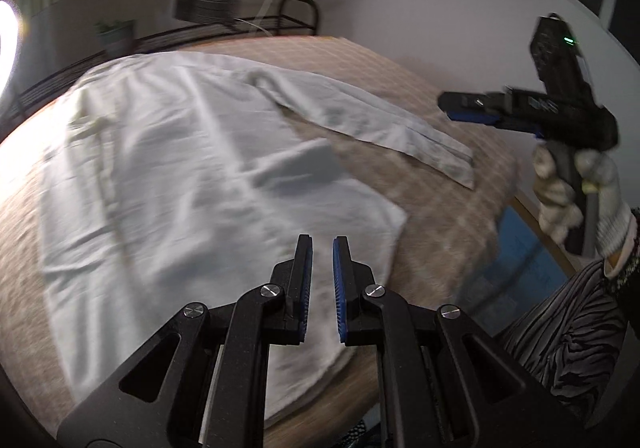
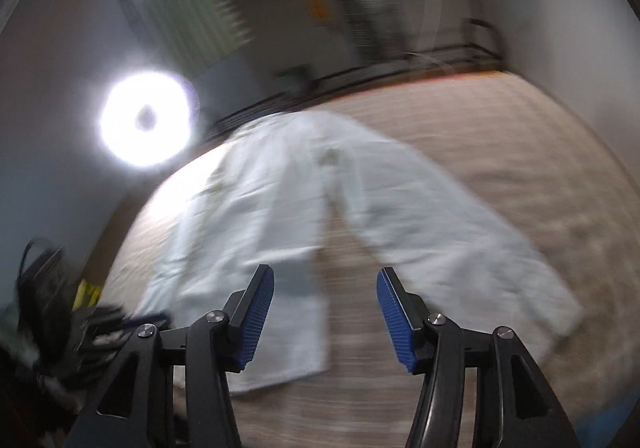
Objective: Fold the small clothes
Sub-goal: 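Move the right tool over to the shirt's other side and sleeve, then close the right tool on the other side edge and lift it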
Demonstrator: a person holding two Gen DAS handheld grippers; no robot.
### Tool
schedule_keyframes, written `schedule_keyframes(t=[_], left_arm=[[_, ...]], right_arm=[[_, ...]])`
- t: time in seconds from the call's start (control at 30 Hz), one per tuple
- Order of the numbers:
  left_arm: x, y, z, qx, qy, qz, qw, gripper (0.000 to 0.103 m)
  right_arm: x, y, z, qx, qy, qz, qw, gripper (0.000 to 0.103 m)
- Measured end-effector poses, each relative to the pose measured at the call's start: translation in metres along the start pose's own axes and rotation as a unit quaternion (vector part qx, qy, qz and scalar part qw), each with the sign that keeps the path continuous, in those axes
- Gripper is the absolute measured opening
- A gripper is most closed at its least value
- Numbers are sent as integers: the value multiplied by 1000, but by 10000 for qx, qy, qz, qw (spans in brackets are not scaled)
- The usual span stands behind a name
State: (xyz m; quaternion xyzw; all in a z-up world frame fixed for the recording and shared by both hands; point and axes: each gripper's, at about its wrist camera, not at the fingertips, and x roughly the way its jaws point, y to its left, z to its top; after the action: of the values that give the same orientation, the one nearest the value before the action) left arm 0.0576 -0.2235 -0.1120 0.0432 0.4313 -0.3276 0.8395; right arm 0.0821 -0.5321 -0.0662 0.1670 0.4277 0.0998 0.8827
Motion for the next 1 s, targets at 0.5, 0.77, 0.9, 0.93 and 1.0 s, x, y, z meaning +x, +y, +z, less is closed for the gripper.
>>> schedule_keyframes(t=[0.5,0.77,0.9,0.93,1.0], left_arm=[[45,-52,5,355,376,-380,9979,29],[28,-18,-1,130,281,-50,9995,29],[18,-1,-3,-110,161,27,9998,29],[16,2,-3,-146,136,52,9998,29],[12,9,-5,-235,90,101,9996,29]], right_arm=[[13,-168,-3,2016,349,-1250,9708,66],[34,-152,-2,1486,638,-1533,9748,29],[35,-141,-2,1323,598,-1428,9791,3],[35,-136,0,1293,539,-1398,9802,2],[30,-125,4,1260,372,-1258,9833,2]])
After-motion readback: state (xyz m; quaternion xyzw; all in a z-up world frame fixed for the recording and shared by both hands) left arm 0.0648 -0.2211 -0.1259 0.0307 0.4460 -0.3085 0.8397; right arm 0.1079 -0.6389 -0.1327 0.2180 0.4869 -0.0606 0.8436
